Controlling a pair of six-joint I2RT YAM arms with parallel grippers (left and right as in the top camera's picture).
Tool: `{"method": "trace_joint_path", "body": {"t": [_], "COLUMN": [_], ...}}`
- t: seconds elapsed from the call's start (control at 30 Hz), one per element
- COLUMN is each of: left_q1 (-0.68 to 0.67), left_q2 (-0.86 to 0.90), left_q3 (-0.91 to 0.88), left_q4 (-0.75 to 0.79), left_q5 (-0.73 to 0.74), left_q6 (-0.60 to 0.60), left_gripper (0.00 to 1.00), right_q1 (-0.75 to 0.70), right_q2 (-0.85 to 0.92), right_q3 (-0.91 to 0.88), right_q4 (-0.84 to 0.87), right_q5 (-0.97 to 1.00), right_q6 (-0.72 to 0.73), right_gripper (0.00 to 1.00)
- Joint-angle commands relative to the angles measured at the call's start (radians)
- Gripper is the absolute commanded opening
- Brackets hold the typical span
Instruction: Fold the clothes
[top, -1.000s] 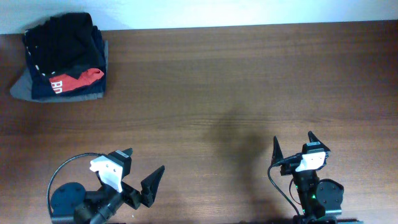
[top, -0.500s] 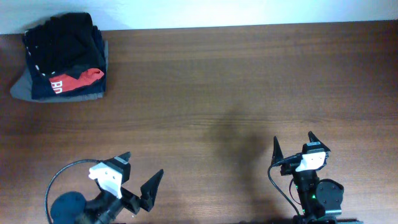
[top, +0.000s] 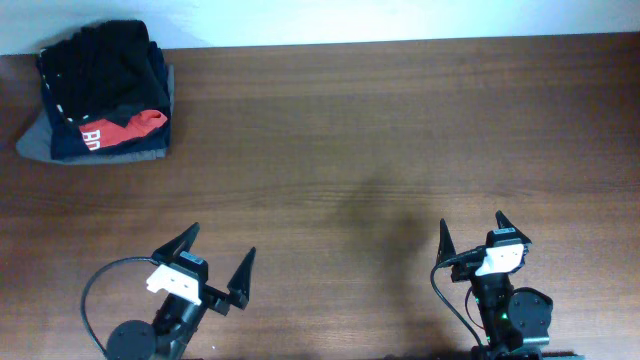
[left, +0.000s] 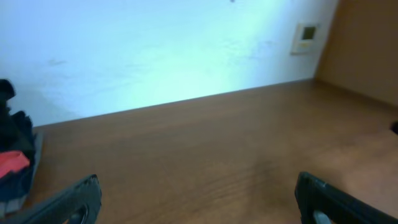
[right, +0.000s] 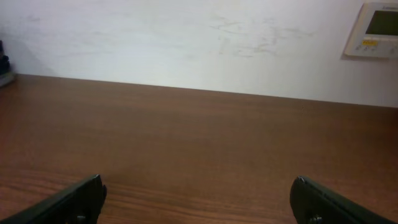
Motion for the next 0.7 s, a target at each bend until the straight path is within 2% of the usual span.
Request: {"method": "trace_joint_path", "body": {"t": [0.0, 0.17, 0.3, 0.47, 0.67], "left_q1": [-0.014, -0.014, -0.014, -0.014, -0.001], "left_q2": [-0.044, -0.043, -0.043, -0.043, -0.043], "left_q3": [-0.052, -0.103, -0.158, -0.248, -0.257], "left_q4": [0.029, 0.106, 0.177, 0.273, 0.196], "left_q5": [-0.137, -0.199, -0.202, -0.203, -0.32], "left_q6": [-0.113, -0.116, -0.065, -0.063, -0.062], "left_gripper": [0.99, 0.99, 0.99, 0.99, 0.99], "right_q1": [-0.006, -0.006, -0.006, -0.006, -0.006], "right_q2": [-0.011, -0.011, -0.011, -0.011, -0.011], "right_q3": [-0.005, -0.005, -0.005, -0.005, -0.005], "right_q4": [-0.006, -0.006, -0.006, -0.006, -0.006], "right_q5": [0.016, 0.016, 0.016, 0.016, 0.016], "right_q6": [0.005, 0.005, 0.005, 0.005, 0.005], "right_gripper": [0.99, 0.99, 0.99, 0.99, 0.99]}}
